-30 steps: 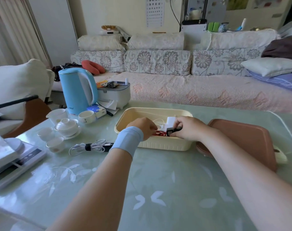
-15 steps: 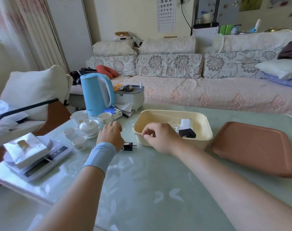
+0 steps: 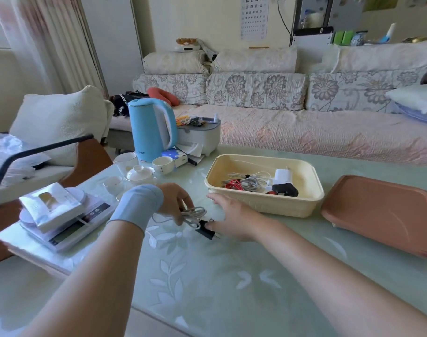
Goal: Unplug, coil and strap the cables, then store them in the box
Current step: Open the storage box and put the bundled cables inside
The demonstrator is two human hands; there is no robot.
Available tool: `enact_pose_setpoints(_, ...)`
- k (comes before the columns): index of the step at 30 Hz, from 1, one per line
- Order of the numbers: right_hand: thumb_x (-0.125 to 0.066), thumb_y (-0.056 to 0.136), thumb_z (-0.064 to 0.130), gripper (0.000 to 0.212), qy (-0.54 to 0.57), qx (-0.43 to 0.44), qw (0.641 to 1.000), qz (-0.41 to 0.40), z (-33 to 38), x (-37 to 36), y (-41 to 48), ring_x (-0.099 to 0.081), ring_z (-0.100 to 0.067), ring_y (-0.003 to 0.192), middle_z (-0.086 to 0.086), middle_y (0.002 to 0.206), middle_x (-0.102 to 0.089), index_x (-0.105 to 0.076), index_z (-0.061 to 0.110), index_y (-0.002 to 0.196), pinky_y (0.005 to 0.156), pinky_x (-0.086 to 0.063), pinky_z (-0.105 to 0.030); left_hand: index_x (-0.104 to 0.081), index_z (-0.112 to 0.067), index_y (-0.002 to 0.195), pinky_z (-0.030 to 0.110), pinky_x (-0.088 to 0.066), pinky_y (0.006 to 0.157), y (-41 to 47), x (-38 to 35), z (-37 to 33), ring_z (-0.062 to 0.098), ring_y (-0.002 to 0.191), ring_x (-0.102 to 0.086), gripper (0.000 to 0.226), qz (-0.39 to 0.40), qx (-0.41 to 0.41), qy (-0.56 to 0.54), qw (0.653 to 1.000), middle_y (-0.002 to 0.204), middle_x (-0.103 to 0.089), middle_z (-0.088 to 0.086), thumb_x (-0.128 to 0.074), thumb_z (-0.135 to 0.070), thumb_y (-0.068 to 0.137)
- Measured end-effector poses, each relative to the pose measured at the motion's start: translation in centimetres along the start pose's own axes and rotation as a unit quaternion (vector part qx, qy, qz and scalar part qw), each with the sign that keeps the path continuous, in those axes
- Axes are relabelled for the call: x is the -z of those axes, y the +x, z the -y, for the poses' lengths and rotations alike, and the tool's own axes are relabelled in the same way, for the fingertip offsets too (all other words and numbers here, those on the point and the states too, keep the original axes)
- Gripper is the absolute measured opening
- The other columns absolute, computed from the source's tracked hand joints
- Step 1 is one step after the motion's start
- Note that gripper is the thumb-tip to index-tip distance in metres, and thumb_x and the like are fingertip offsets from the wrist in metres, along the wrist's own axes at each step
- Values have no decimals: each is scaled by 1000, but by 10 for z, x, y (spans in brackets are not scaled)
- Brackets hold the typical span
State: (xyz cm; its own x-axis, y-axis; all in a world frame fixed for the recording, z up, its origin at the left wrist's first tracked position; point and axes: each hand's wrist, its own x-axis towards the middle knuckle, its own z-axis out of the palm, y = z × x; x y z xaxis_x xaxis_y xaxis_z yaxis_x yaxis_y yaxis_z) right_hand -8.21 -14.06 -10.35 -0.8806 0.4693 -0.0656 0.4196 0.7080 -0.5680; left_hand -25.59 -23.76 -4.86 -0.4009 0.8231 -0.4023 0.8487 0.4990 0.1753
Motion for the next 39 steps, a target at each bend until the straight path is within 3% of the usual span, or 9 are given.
enact_pose_setpoints(3,-63,91,36,55,133,3,991,-7,3,13,-4,-69,-13,80,7,111,-64,-42,35,141,78,-52,-30,-66,-35,110,23,-43,78,-7,15,-15,10,93,-62,39,-55,-27,-12,998,98,-69,-14,-77,-19,77)
enact_pose_setpoints(7,-59,90,25,39,76,5,992,-104,-8,56,-5,-56,-14,99,5,117,-60,-55,32,128,79,-41,-26,-66,-33,107,20,-47,71,-2,25,-38,12,88,-64,37,-184,-69,-113,974,96,-71,-11,-79,-21,75)
enact_pose_setpoints(13,-59,95,11,41,-18,-3,972,-235,-67,106,-4,-53,-24,114,-6,127,-45,-55,22,134,88,-34,-23,-55,-32,111,32,-47,91,46,5,-102,20,98,-54,42,-364,-133,-153,909,107,-61,-3,-55,-5,79)
enact_pose_setpoints(18,-61,95,21,34,-153,-24,951,-266,-111,118,-5,-48,-22,124,4,134,-56,-56,24,129,93,-42,-36,-63,-41,100,36,-52,81,93,-14,-128,21,96,-56,44,-386,-143,-90,907,99,-65,-6,-50,-5,79)
enact_pose_setpoints(23,-61,94,16,29,-138,-46,955,-258,-136,114,14,-53,-26,116,-4,125,-61,-63,20,122,93,-43,-35,-68,-40,105,35,-51,83,120,-20,-140,22,97,-59,37,-372,-117,-52,919,105,-67,-5,-54,-12,85)
enact_pose_setpoints(26,-55,97,16,22,-141,-73,971,-180,-142,110,19,-56,-29,106,-11,119,-63,-67,15,115,86,-44,-32,-56,-49,124,39,-28,110,128,-22,-140,23,129,-39,38,-286,-58,14,956,139,-52,-9,-44,-31,94)
enact_pose_setpoints(29,-50,100,20,29,-115,-74,978,-157,-140,113,13,-55,-30,115,-10,128,-61,-64,18,125,88,-43,-29,-38,-47,141,40,-8,117,130,-22,-141,20,144,-15,44,-211,-52,-13,976,156,-30,-9,-36,-46,98)
enact_pose_setpoints(32,-48,101,21,35,-89,-88,979,-159,-137,119,-4,-53,-27,124,-8,141,-54,-58,21,135,98,-42,-29,-37,-40,144,40,-12,115,121,-22,-151,20,143,-20,48,-250,-96,-17,963,153,-34,-10,-43,-45,97)
enact_pose_setpoints(39,-55,95,25,39,-106,-133,969,-177,-138,147,-75,-50,-23,127,-4,140,-54,-56,26,134,101,-40,-32,-52,-36,132,38,-30,111,80,-19,-203,18,130,-35,40,-292,-184,-81,935,135,-53,-6,-52,-30,93)
